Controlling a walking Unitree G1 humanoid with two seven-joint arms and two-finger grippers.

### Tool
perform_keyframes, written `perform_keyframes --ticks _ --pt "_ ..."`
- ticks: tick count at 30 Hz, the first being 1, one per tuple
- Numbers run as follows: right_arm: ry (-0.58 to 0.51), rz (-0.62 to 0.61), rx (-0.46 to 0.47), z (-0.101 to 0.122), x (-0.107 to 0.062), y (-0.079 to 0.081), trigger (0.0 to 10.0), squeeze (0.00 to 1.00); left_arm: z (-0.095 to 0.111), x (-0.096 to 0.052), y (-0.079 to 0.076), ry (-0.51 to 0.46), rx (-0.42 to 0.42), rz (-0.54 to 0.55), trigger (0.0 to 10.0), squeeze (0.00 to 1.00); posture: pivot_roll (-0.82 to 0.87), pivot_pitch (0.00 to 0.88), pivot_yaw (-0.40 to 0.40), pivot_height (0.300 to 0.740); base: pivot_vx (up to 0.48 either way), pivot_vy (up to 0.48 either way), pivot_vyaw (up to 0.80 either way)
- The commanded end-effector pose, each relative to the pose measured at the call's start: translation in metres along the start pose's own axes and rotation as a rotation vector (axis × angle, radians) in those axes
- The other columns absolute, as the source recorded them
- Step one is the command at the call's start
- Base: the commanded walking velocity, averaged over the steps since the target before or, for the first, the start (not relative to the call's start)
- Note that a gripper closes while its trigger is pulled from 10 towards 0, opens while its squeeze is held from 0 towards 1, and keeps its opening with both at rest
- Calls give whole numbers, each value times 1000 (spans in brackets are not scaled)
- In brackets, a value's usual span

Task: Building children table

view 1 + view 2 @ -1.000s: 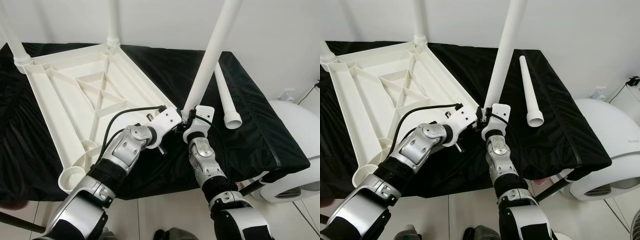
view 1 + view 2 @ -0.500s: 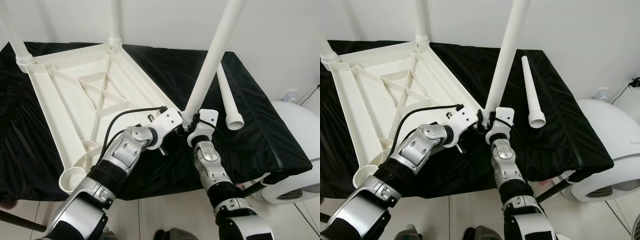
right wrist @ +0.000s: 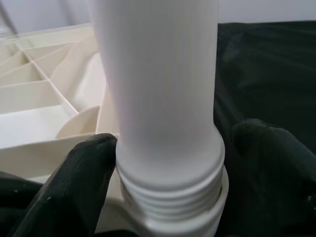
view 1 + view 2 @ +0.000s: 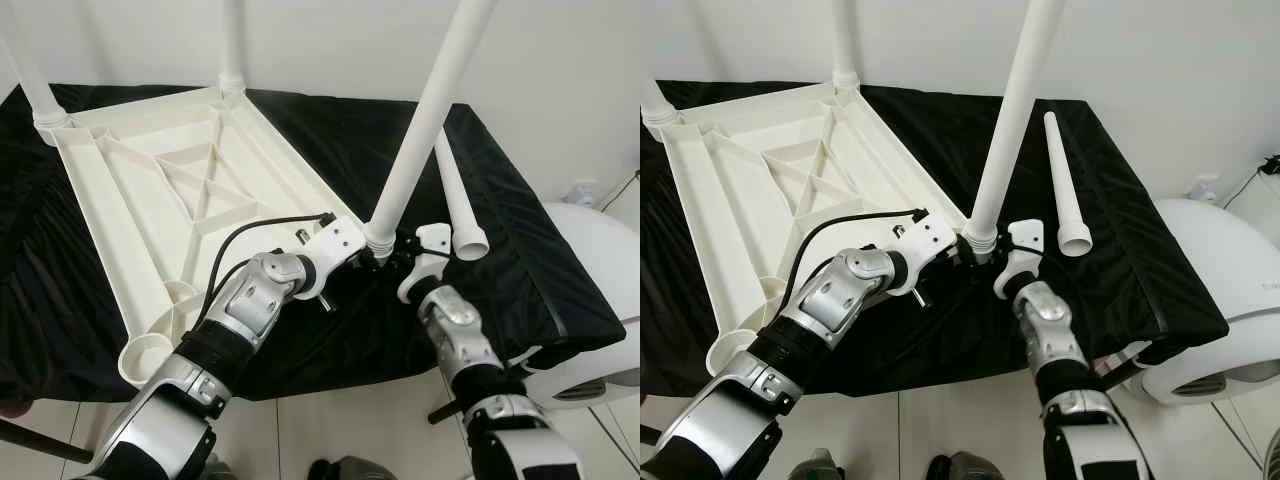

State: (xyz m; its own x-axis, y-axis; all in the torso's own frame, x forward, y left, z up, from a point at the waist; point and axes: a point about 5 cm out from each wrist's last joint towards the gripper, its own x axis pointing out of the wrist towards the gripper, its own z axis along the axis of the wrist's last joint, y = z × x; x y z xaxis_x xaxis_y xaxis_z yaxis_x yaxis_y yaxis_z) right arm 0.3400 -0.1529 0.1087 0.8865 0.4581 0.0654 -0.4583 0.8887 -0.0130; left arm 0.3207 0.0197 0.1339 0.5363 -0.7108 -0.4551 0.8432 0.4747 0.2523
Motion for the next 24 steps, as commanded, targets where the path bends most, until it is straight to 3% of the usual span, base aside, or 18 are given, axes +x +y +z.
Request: perform_keyframes --ticks 1,10,18,19,20,22,24 --pt "14 14 -3 -1 0 -6 10000 0 -4 3 -7 22 -9 -35 10000 0 45 0 -96 740 0 0 0" --pt "80 94 -20 6 10 -17 10000 0 -3 1 -3 22 -8 -26 10000 0 52 0 -88 740 0 0 0" --pt "138 138 -29 3 13 -17 10000 0 -2 0 -1 20 -8 -20 10000 0 57 0 -87 740 0 0 0" --pt "144 142 -28 2 13 -17 8392 0 -2 0 -1 20 -8 -20 10000 0 57 0 -87 740 0 0 0" --pt "144 142 -28 2 13 -17 8392 0 -2 0 -1 20 -8 -20 10000 0 57 0 -87 740 0 0 0" --pt "152 149 -27 1 12 -18 431 0 -2 0 -1 20 -9 -20 10000 0 59 1 -88 740 0 0 0" --pt "163 153 -29 -1 12 -18 0 0 -1 0 -1 19 -9 -20 10000 0 59 2 -89 740 0 0 0"
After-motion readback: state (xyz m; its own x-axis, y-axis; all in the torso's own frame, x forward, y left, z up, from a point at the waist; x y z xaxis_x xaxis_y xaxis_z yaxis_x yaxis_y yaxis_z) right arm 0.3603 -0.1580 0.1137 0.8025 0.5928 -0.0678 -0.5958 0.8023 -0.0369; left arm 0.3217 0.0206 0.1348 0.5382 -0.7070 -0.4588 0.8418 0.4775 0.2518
